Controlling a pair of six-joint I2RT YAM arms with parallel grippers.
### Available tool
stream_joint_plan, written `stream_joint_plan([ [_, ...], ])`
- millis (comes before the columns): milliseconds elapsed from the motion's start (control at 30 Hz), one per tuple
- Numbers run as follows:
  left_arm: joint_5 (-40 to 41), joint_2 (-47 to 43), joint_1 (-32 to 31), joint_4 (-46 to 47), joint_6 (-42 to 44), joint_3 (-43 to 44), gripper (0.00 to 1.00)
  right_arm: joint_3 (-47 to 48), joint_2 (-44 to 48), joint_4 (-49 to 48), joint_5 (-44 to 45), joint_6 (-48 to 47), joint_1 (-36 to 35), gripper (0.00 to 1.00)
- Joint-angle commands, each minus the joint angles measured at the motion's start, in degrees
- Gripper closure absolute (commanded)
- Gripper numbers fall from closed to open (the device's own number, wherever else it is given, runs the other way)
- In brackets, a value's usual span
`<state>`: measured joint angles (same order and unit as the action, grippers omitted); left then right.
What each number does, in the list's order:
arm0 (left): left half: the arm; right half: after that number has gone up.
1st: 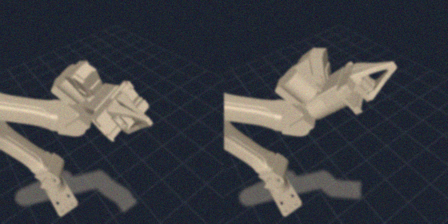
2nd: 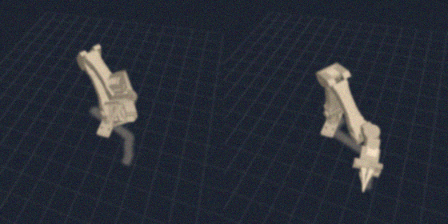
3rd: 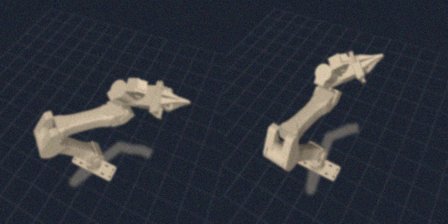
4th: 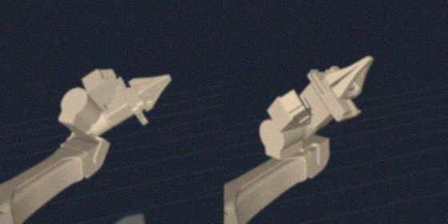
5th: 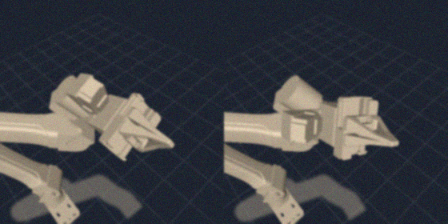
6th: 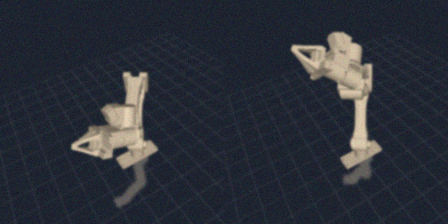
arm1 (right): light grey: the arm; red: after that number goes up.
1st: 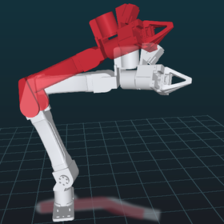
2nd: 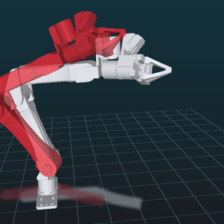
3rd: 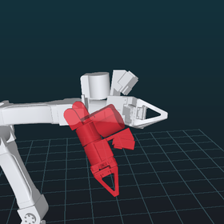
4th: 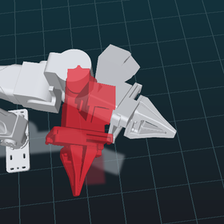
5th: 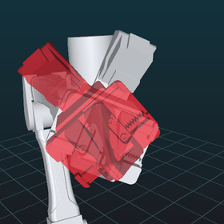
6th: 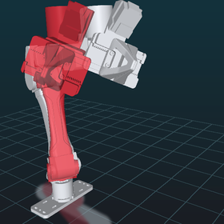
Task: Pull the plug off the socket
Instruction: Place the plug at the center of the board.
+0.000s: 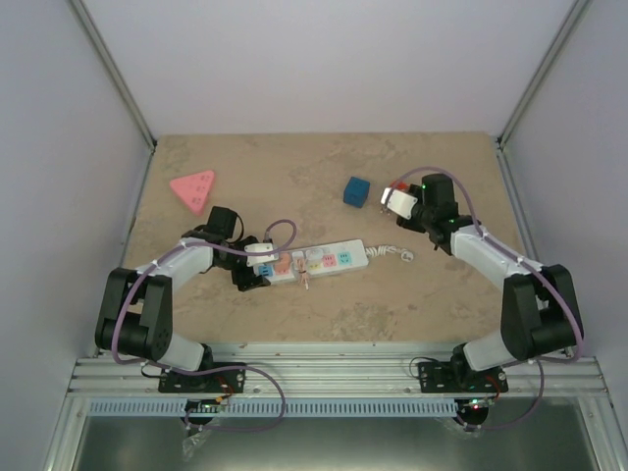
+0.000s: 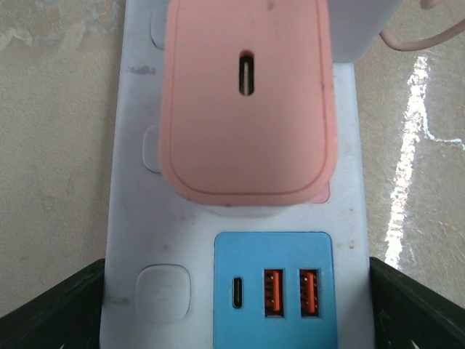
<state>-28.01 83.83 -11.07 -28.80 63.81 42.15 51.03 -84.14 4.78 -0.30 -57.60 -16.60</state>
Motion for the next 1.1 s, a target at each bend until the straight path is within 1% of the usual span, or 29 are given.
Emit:
stream_joint_plan([
  [0,-2.8,-0.9,0.5,1.4,-0.1,1.0,1.0,-0.4,-3.1,-8.6,5.2,1.2,2.4,0.72],
  [300,-3.2,-1.3,0.5,1.3,0.1,0.8,1.0,-1.3,-10.3,-14.5,7.6,1.4,3.2,0.72],
  [567,-3.3,-1.3,0.5,1.3,0.0,0.9,1.0,0.6,-15.8,-18.8,9.1,0.2,3.2,0.73],
  [867,-3.3,-1.3,0.5,1.4,0.0,0.9,1.0,7.7,-23.1,-18.9,9.9,2.4,2.8,0.73],
  [1000,-3.3,-1.3,0.5,1.5,-0.1,0.9,1.0,9.2,-25.3,-20.3,11.6,1.6,1.6,0.74],
  [1067,-3.3,-1.1,0.5,1.4,0.0,0.9,1.0,9.0,-26.7,-22.5,13.4,0.5,1.1,0.74],
])
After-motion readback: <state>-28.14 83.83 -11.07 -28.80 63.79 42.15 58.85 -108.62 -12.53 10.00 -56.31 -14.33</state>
